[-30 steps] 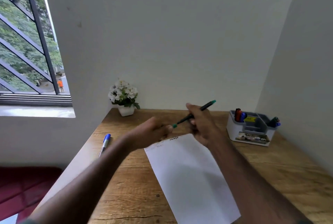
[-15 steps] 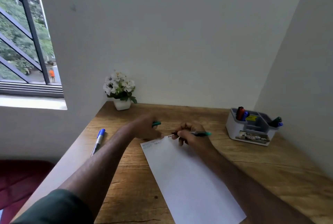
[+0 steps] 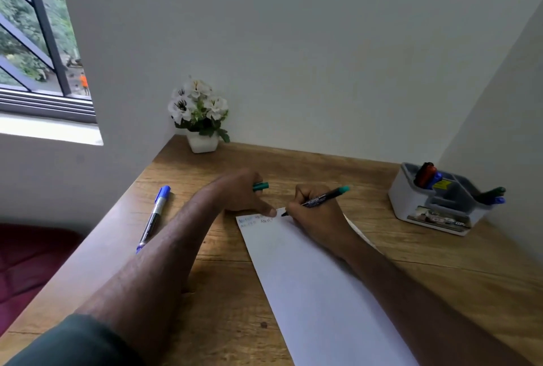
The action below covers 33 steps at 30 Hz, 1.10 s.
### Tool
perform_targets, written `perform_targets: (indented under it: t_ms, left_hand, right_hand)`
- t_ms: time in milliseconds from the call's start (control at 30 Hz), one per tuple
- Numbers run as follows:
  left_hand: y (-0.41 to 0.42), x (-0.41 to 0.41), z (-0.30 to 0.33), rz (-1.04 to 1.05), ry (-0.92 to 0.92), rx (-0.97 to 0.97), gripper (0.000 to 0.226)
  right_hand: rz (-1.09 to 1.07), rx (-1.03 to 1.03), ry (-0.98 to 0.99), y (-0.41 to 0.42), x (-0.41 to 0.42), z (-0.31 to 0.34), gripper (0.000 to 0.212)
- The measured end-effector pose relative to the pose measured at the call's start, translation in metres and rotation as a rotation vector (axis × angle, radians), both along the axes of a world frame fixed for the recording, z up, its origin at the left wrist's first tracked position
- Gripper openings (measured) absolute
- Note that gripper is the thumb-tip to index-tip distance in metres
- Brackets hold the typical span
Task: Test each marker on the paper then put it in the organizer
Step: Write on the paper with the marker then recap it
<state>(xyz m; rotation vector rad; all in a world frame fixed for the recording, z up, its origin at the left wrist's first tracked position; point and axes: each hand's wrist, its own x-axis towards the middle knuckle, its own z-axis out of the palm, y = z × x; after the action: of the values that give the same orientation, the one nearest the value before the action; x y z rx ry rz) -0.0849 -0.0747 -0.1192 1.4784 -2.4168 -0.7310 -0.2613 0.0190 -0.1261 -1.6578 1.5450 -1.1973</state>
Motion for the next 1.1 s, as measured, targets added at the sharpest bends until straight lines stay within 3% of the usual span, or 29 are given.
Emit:
perform_targets:
  t_ms: [600, 767, 867, 1000, 1100]
  left_hand:
    - [0.0012, 0.002, 0.0041, 0.003, 0.034, 0.053, 0.05]
    - [0.0006, 0.002, 0.0037, 0.0, 0.03, 0.05, 0.041]
    - [0.0019, 0.0021, 0.0045, 0.017, 0.047, 0.052, 0.059]
    - [0.0036, 0.0016, 0.0053, 0.004, 0.02, 0.041, 0.039]
    - [0.0039, 0.002, 0.0062, -0.003, 0.023, 0.039, 0.043]
  right_hand:
    - [0.031, -0.017, 0.061, -0.0025, -0.0034, -0.0094, 0.033]
    - [0.029, -0.022, 0.069, -0.0042, -0.0019, -0.0089, 0.028]
    - [0.034, -0.045, 0.079, -0.0045, -0.0019, -0.0093, 0.03]
    - [0.012, -0.046, 0.081, -0.0041, -0.0031, -0.0084, 0.03]
    - [0.02, -0.041, 0.08, -0.0034, -0.002, -0.0089, 0.028]
